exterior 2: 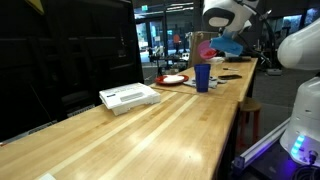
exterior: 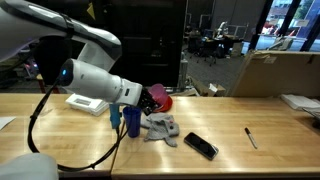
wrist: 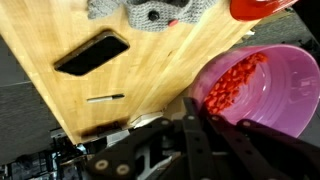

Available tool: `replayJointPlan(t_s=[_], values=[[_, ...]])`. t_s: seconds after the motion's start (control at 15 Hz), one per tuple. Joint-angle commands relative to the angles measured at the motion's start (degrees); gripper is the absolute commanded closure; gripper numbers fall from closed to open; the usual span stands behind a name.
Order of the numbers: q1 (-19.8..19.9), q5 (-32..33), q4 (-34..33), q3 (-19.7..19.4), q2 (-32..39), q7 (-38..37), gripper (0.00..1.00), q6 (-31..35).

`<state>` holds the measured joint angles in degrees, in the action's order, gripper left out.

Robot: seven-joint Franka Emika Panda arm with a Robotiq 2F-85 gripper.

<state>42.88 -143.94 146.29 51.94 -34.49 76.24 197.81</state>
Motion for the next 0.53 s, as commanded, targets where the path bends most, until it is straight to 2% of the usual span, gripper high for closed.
replayJointPlan(t_s=[0.0, 0.47], values=[[1.32, 0.04, 0.35, 1.92, -2.71, 1.52, 0.99, 0.06], [3.28, -0.24, 0.18, 5.41, -5.29, 2.76, 0.99, 0.07]])
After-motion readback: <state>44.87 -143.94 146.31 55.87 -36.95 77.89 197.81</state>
